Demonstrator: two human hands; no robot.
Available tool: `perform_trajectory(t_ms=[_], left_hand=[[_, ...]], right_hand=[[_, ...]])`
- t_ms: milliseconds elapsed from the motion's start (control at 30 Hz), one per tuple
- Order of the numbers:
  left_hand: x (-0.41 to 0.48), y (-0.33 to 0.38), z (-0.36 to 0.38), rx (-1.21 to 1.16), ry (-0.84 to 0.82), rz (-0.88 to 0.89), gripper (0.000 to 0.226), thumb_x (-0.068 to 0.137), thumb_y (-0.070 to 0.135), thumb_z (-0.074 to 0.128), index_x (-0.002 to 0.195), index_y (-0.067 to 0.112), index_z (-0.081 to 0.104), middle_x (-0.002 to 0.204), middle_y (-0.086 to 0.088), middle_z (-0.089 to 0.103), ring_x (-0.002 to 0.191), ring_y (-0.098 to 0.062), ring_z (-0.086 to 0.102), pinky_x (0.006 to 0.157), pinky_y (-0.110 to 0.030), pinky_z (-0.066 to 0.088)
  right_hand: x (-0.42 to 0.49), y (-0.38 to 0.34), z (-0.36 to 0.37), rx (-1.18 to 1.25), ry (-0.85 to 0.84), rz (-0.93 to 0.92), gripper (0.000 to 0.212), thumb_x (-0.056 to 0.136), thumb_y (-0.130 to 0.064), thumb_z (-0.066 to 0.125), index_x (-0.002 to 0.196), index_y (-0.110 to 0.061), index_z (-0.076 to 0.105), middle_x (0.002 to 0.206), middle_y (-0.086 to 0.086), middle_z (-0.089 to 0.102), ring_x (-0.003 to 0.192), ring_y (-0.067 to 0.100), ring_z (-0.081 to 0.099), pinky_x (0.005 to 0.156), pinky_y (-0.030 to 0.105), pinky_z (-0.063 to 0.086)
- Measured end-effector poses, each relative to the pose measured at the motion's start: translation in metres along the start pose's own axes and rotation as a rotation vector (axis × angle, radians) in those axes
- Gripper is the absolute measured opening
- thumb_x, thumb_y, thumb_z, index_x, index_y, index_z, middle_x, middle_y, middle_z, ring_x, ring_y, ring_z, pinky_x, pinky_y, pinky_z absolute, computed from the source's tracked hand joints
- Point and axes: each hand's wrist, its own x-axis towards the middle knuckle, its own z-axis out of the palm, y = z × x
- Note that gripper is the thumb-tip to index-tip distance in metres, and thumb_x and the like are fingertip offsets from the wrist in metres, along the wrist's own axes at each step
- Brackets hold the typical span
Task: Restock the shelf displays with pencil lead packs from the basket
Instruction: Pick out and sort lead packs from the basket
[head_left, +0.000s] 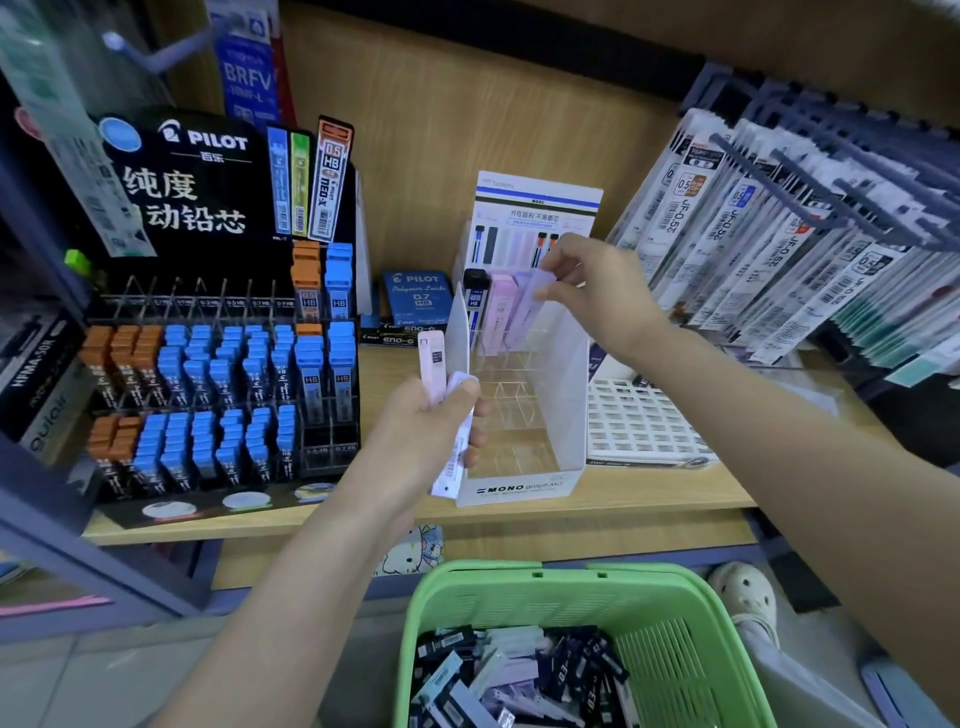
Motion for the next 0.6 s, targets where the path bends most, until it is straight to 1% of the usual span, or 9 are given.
perform_trajectory(t_ms=[67, 100, 200, 300, 367, 433, 500, 533, 600], left_hand=[[0.001, -0.001, 0.0, 0.002, -0.003, -0.009, 0.016, 0.099, 0.018, 0.044, 0.093, 0.009, 0.056, 0.072, 0.001, 0.054, 0.042, 0.001, 0.048, 0.044, -0.011, 0.041], [0.001, -0.001, 0.0, 0.001, -0.006, -0.007, 0.015, 0.099, 0.018, 0.045, 0.093, 0.01, 0.056, 0.074, 0.001, 0.055, 0.043, 0.002, 0.048, 0.044, -0.012, 0.042], [0.001, -0.001, 0.001, 0.003, -0.026, 0.007, 0.014, 0.098, 0.017, 0.046, 0.089, 0.013, 0.056, 0.08, 0.0, 0.058, 0.045, 0.0, 0.049, 0.047, -0.014, 0.042], [0.002, -0.001, 0.002, 0.029, -0.043, -0.016, 0.015, 0.098, 0.021, 0.048, 0.089, 0.015, 0.058, 0.08, 0.003, 0.061, 0.046, -0.003, 0.049, 0.045, -0.014, 0.042], [0.001, -0.001, 0.001, 0.031, -0.055, -0.035, 0.014, 0.097, 0.022, 0.05, 0.09, 0.015, 0.059, 0.078, 0.004, 0.062, 0.046, -0.005, 0.049, 0.044, -0.015, 0.042], [0.001, -0.001, 0.001, 0.047, -0.071, -0.046, 0.015, 0.097, 0.021, 0.051, 0.09, 0.012, 0.059, 0.069, 0.005, 0.06, 0.043, -0.004, 0.048, 0.043, -0.014, 0.041], [0.0, -0.001, 0.001, 0.087, -0.089, -0.057, 0.017, 0.096, 0.018, 0.051, 0.086, 0.008, 0.059, 0.058, 0.005, 0.055, 0.037, -0.002, 0.045, 0.04, -0.013, 0.039], [0.0, -0.002, 0.001, 0.11, -0.102, -0.066, 0.016, 0.096, 0.017, 0.051, 0.085, 0.007, 0.058, 0.058, 0.004, 0.053, 0.036, -0.002, 0.044, 0.04, -0.012, 0.037], [0.001, -0.004, 0.002, 0.146, -0.136, -0.089, 0.011, 0.095, 0.015, 0.053, 0.088, 0.008, 0.058, 0.065, 0.001, 0.055, 0.036, -0.002, 0.044, 0.04, -0.013, 0.036]], right_hand=[[0.0, 0.0, 0.002, -0.036, -0.051, -0.025, 0.011, 0.082, -0.002, 0.068, 0.089, -0.007, 0.061, 0.08, 0.002, 0.06, 0.071, 0.012, 0.054, 0.063, 0.01, 0.039], [-0.001, 0.0, 0.003, -0.051, -0.058, -0.04, 0.012, 0.082, -0.002, 0.067, 0.089, -0.009, 0.059, 0.081, 0.001, 0.059, 0.071, 0.011, 0.054, 0.066, 0.014, 0.042], [-0.005, 0.003, 0.01, -0.1, -0.004, -0.084, 0.02, 0.083, -0.004, 0.067, 0.088, -0.017, 0.052, 0.09, 0.0, 0.054, 0.08, 0.016, 0.057, 0.074, 0.028, 0.049], [-0.009, 0.006, 0.019, -0.128, 0.067, -0.119, 0.016, 0.082, -0.006, 0.069, 0.09, -0.011, 0.055, 0.095, -0.001, 0.047, 0.08, 0.017, 0.058, 0.075, 0.036, 0.052], [-0.011, 0.005, 0.021, -0.163, 0.086, -0.109, 0.017, 0.084, -0.008, 0.067, 0.097, -0.009, 0.056, 0.1, 0.001, 0.047, 0.08, 0.019, 0.055, 0.075, 0.041, 0.051], [-0.017, 0.0, 0.02, -0.141, 0.121, -0.089, 0.018, 0.088, -0.011, 0.063, 0.104, -0.009, 0.056, 0.107, 0.004, 0.049, 0.079, 0.015, 0.051, 0.077, 0.034, 0.049], [-0.028, -0.012, 0.016, -0.01, 0.13, -0.101, 0.011, 0.091, -0.016, 0.059, 0.101, -0.011, 0.059, 0.104, 0.005, 0.054, 0.072, 0.009, 0.05, 0.072, 0.016, 0.044], [-0.037, -0.02, 0.014, 0.069, 0.085, -0.101, 0.008, 0.092, -0.018, 0.059, 0.097, -0.013, 0.061, 0.101, 0.005, 0.056, 0.072, 0.006, 0.051, 0.07, 0.011, 0.042], [-0.054, -0.033, 0.01, 0.202, -0.106, -0.064, 0.005, 0.09, -0.022, 0.061, 0.094, -0.02, 0.064, 0.099, 0.001, 0.059, 0.075, 0.004, 0.053, 0.072, 0.009, 0.041]])
